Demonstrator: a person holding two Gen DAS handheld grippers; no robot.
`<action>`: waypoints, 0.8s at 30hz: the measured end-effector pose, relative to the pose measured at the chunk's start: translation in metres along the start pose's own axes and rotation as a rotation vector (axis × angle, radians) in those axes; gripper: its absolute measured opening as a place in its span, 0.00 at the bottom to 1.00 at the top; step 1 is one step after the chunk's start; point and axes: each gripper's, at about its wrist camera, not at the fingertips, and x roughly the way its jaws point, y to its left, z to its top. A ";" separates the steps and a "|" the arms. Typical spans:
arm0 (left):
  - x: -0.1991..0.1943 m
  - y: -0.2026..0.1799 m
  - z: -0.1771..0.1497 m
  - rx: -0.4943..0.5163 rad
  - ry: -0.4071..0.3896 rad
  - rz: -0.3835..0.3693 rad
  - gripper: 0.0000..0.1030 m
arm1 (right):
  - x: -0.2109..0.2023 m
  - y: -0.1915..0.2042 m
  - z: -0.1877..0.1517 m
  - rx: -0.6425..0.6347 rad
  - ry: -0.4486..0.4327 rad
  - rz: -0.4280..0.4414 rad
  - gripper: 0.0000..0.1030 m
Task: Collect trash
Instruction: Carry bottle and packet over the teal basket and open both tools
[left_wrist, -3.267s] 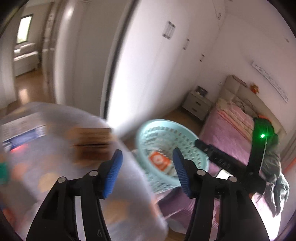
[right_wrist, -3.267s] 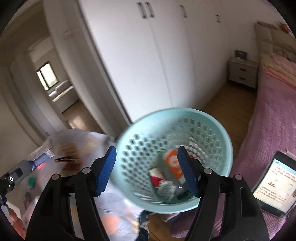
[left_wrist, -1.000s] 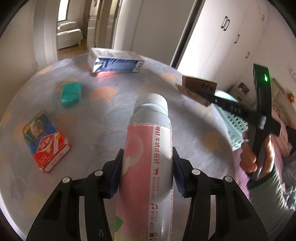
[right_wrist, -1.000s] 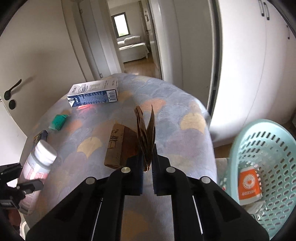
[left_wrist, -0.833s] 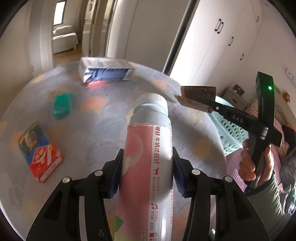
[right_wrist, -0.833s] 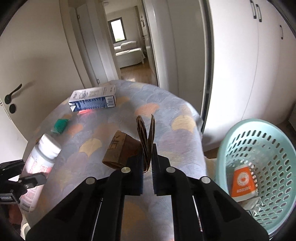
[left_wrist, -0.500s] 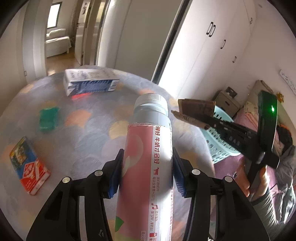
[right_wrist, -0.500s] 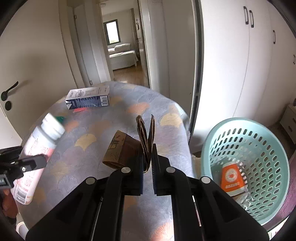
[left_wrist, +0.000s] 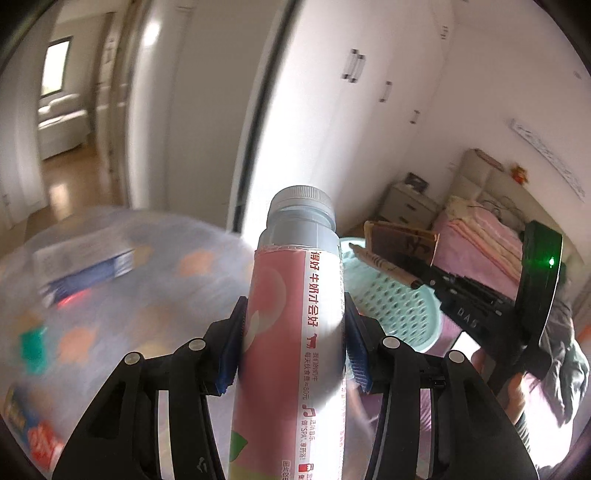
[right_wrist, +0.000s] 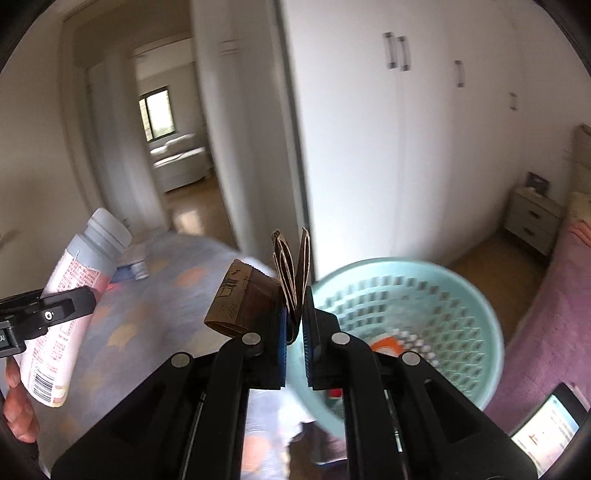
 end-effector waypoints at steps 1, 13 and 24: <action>0.008 -0.007 0.005 0.011 0.002 -0.016 0.45 | -0.003 -0.010 0.002 0.025 -0.011 -0.016 0.06; 0.108 -0.071 0.048 0.115 0.084 -0.087 0.45 | 0.015 -0.109 -0.014 0.302 0.029 -0.172 0.06; 0.180 -0.082 0.035 0.058 0.234 -0.149 0.46 | 0.030 -0.130 -0.030 0.332 0.111 -0.270 0.07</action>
